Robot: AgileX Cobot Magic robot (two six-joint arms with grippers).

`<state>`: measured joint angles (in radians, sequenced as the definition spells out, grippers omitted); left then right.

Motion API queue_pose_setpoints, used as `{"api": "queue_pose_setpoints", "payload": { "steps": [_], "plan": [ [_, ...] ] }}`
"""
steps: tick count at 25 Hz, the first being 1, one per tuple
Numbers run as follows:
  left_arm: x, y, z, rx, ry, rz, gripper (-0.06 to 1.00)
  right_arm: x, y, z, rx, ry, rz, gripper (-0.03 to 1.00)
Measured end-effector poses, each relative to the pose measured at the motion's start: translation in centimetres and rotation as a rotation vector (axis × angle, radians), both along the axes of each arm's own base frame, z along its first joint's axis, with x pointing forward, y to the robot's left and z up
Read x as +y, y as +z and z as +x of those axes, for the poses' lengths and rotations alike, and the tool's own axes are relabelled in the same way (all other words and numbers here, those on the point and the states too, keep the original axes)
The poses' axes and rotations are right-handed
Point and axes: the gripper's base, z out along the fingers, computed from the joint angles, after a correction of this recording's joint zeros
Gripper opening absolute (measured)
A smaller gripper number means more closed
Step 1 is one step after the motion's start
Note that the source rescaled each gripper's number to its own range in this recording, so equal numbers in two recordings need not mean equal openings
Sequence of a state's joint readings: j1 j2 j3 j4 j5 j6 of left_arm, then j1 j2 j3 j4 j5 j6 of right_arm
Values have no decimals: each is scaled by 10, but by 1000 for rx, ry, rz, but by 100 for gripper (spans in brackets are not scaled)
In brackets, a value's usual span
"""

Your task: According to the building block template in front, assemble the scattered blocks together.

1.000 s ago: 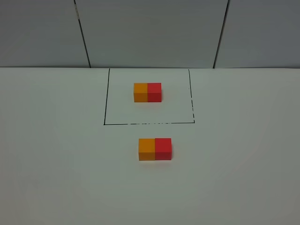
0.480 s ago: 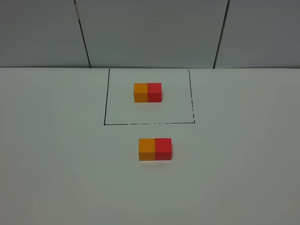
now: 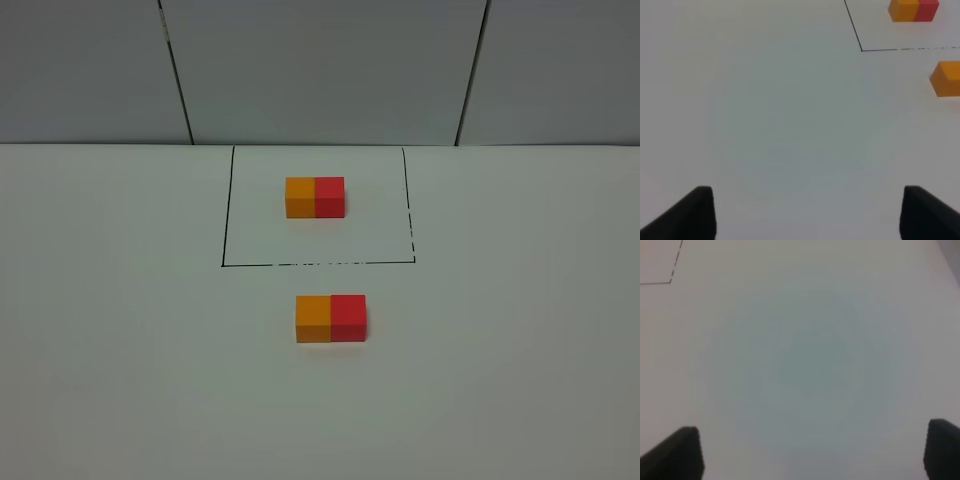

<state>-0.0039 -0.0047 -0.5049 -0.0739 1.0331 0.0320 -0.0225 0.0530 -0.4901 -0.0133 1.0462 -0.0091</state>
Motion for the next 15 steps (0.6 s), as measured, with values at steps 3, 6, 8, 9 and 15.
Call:
{"api": "queue_pose_setpoints", "payload": {
  "steps": [3, 6, 8, 9, 15],
  "plan": [
    [0, 0, 0, 0, 0, 0, 94, 0, 0, 0, 0, 0, 0, 77],
    [0, 0, 0, 0, 0, 0, 94, 0, 0, 0, -1, 0, 0, 77],
    [0, 0, 0, 0, 0, -1, 94, 0, 0, 0, -1, 0, 0, 77],
    [0, 0, 0, 0, 0, -1, 94, 0, 0, 0, -1, 0, 0, 77],
    [0, 0, 0, 0, 0, -1, 94, 0, 0, 0, -1, -1, 0, 77]
  ]
}}
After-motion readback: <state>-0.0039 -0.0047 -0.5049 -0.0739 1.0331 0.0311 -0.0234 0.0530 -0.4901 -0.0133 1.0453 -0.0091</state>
